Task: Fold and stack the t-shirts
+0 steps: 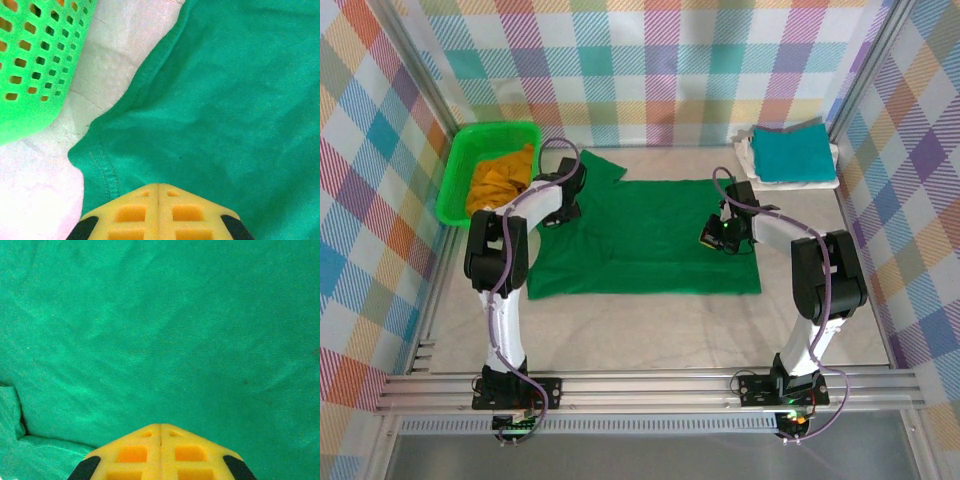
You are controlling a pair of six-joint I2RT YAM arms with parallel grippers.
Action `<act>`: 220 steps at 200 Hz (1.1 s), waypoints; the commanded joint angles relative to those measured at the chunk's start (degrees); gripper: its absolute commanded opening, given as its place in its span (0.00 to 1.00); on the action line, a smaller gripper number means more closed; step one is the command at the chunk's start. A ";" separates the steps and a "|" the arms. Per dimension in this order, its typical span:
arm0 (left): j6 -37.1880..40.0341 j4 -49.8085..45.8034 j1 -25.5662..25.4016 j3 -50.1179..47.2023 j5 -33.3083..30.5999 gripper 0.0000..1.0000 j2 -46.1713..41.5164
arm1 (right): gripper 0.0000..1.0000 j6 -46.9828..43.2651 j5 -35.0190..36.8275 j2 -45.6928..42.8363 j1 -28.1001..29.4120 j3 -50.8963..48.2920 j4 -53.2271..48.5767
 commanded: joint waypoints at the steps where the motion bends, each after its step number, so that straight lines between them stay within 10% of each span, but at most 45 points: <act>1: -1.40 -1.24 -3.03 -2.86 -0.09 0.05 -6.78 | 0.00 -2.21 0.29 -2.35 0.06 0.07 -0.95; 105: -9.38 6.75 -6.46 -22.62 8.32 0.02 -12.35 | 0.00 -4.66 7.84 9.19 0.43 9.16 -11.80; 220: -18.39 4.47 -11.96 -44.89 15.24 0.04 -24.46 | 0.00 5.46 8.32 -7.36 0.35 -15.36 -8.69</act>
